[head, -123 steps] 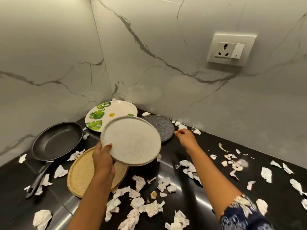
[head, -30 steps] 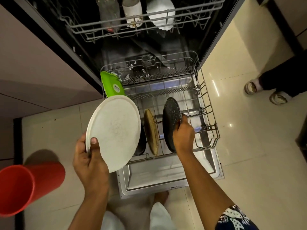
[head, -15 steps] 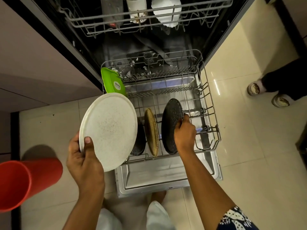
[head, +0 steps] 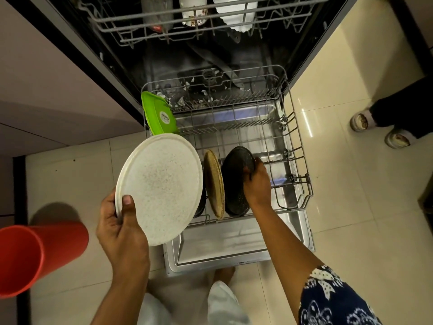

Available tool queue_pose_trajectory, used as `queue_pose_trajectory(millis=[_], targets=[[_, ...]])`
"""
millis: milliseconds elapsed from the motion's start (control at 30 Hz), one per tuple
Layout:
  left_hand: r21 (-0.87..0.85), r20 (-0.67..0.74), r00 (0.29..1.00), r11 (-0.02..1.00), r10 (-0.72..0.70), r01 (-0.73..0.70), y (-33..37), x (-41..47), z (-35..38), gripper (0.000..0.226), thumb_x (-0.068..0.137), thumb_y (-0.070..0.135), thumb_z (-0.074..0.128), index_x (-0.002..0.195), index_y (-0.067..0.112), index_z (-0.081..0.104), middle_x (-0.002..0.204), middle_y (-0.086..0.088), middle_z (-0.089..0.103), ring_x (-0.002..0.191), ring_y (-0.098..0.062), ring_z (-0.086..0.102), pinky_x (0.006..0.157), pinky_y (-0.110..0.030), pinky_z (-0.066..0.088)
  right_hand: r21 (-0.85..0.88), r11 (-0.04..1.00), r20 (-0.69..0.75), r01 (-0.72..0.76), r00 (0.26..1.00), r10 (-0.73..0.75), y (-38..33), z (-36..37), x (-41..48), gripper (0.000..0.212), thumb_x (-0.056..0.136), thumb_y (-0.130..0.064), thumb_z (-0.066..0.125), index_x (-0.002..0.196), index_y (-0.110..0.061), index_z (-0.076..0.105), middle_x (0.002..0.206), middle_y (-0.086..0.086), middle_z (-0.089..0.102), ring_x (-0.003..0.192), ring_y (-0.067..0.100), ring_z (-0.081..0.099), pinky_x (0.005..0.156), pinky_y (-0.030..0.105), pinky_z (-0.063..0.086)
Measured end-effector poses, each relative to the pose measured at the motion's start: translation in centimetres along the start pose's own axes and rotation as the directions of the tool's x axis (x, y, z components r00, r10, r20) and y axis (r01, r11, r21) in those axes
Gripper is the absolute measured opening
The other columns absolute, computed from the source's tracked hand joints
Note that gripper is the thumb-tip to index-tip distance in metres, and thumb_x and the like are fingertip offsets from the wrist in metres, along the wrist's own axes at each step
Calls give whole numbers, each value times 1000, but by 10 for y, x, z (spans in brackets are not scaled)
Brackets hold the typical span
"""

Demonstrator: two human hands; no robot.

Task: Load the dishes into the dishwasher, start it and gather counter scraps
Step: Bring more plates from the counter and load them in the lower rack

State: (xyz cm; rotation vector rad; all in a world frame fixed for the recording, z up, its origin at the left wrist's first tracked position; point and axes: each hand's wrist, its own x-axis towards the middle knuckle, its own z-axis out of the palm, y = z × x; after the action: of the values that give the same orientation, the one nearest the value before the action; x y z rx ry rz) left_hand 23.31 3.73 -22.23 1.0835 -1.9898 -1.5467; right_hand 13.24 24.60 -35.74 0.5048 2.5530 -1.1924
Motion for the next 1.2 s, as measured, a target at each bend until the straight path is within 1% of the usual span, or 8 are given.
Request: queue_pose_trajectory(millis=[100, 167, 333, 467, 633, 700, 867, 1200], targets=[[-24, 34, 999, 1000, 14, -13, 3, -3, 0, 8, 99, 20, 49, 102, 20, 56, 87, 19, 61, 84, 4, 57, 71, -12, 51, 60, 989, -80, 133, 989, -128, -11, -18, -16, 48, 98, -28, 47, 142, -14, 34, 142, 9, 42, 131, 21, 39, 102, 26, 32], [-42, 79, 997, 999, 12, -9, 6, -7, 4, 7, 99, 20, 49, 99, 20, 56, 85, 20, 62, 83, 2, 59, 69, -13, 52, 223, 962, 26, 155, 986, -164, -18, -28, -31, 51, 93, -35, 53, 140, -18, 39, 139, 3, 47, 127, 14, 43, 103, 26, 35], [-141, 231, 972, 986, -50, 84, 15, -18, 25, 16, 99, 16, 45, 95, 26, 57, 84, 20, 66, 81, 3, 63, 66, -16, 55, 709, 652, 385, -271, 922, -35, -27, -51, -47, 33, 84, -15, 66, 116, -22, 60, 109, -2, 69, 103, 19, 64, 89, 37, 53], [-152, 380, 922, 978, -79, 147, 11, -21, 50, 15, 99, 14, 43, 100, 20, 56, 81, 19, 68, 76, 3, 63, 61, -19, 55, 774, 539, 329, -332, 939, 106, -18, -89, -44, 14, 85, -4, 61, 91, -16, 66, 74, -5, 72, 71, 14, 67, 61, 28, 57], [181, 656, 751, 981, -72, -65, -22, -18, 94, 28, 94, 23, 57, 121, 27, 53, 112, 13, 64, 102, 4, 57, 87, -10, 41, 848, 519, -5, -108, 978, 210, 3, -141, -46, 8, 90, -12, 57, 93, -16, 63, 86, 3, 68, 75, 18, 66, 64, 36, 58], [392, 695, 704, 898, -146, -200, -44, -17, 109, 57, 91, 27, 62, 142, 20, 38, 143, -5, 43, 129, -14, 43, 103, -20, 30, 834, 552, -184, 11, 949, 258, 10, -156, -47, 8, 94, -11, 51, 93, -15, 59, 88, 3, 65, 72, 10, 65, 61, 28, 57], [476, 679, 702, 857, -214, -199, -65, -26, 139, 80, 89, 18, 64, 152, 23, 14, 156, -6, 25, 140, -25, 29, 109, -30, 26, 454, 890, -469, 49, 862, 192, 35, -160, -44, 24, 99, -27, 44, 114, -9, 50, 78, -3, 56, 68, 4, 54, 61, 16, 46], [515, 637, 726, 844, -260, -150, -82, -28, 145, 78, 94, 10, 55, 150, 40, 9, 149, -4, 38, 133, -26, 42, 102, -25, 32, 2, 999, -403, 35, 915, -31, 36, -105, -27, 31, 98, -18, 42, 127, -7, 45, 93, 21, 66, 80, 35, 64, 64, 35, 51]])
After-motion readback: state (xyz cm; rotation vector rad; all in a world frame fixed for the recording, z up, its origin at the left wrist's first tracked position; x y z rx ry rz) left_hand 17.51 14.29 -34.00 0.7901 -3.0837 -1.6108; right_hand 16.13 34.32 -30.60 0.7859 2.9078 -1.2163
